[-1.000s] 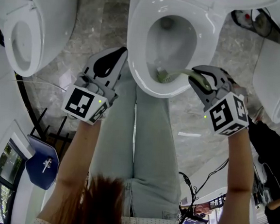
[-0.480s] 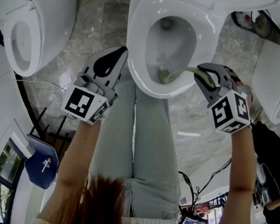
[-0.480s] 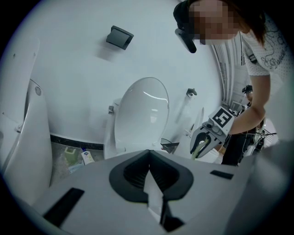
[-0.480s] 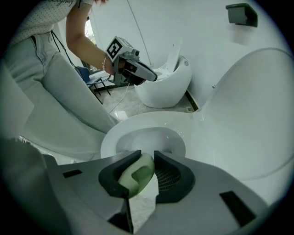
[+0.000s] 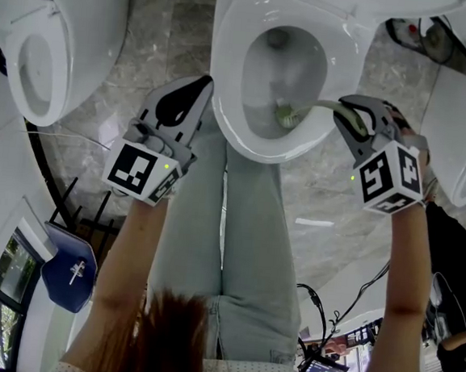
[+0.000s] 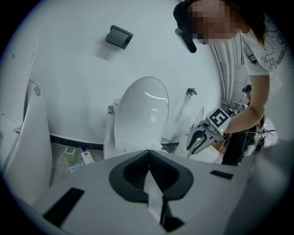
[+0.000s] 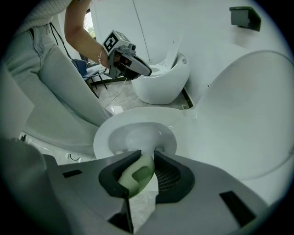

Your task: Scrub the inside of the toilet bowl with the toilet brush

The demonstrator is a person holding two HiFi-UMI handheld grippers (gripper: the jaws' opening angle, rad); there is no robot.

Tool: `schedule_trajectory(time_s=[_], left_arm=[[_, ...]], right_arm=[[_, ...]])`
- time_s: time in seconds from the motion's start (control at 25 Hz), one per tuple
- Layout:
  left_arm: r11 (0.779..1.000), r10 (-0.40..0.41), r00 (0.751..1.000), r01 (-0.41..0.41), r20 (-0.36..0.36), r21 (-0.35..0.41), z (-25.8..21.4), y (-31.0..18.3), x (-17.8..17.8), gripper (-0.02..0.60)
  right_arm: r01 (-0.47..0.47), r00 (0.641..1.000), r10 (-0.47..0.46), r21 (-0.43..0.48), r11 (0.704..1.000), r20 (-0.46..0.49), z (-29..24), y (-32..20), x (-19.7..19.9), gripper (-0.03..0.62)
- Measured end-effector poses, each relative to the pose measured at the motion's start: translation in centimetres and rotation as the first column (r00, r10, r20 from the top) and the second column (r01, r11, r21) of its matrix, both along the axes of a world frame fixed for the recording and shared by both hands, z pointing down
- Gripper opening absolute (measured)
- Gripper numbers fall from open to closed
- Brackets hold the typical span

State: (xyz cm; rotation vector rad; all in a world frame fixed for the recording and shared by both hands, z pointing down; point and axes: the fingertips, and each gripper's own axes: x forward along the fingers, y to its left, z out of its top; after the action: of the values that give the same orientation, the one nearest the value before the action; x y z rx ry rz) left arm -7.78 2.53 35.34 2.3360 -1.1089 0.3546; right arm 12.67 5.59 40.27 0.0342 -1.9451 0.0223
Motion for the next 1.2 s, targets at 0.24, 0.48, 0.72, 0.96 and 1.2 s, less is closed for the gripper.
schedule_trajectory(time_s=[0.24,0.48,0.72,0.96,1.2], left_arm=[[1.0,0.017,1.0,-0.017,0.018,0.012,-0.1,-0.2,0.4,0.003],[1.0,0.014,1.0,-0.015,0.013,0.016,-0.4,-0.4,0.9,0.003],[1.0,0.014,1.0,-0.014,0.013,0.012,-0.3,-0.4,1.1,0.003],[1.0,0.008,1.0,-0.008,0.013,0.022,-1.0,-0.4,1.3,0.003],[1.0,0.012,1.0,-0.013,0.009,0.023,-1.1,-0.7,1.6,0.003]], right_arm=[[-0.004,1.0,0.004,0.024,1.0,-0.01,-0.1,-0.5,0.4,0.097],[-0.033,0.999,0.035,0.055,0.998,-0.023,0.1,-1.6,1.3,0.097],[-0.086,0.996,0.089,0.102,0.991,-0.026,0.2,-3.1,2.2,0.097],[-0.196,0.981,0.195,0.088,0.977,0.027,-0.6,-3.4,2.8,0.1],[-0.324,0.943,0.316,0.068,0.944,0.105,-1.3,-3.4,3.0,0.098]])
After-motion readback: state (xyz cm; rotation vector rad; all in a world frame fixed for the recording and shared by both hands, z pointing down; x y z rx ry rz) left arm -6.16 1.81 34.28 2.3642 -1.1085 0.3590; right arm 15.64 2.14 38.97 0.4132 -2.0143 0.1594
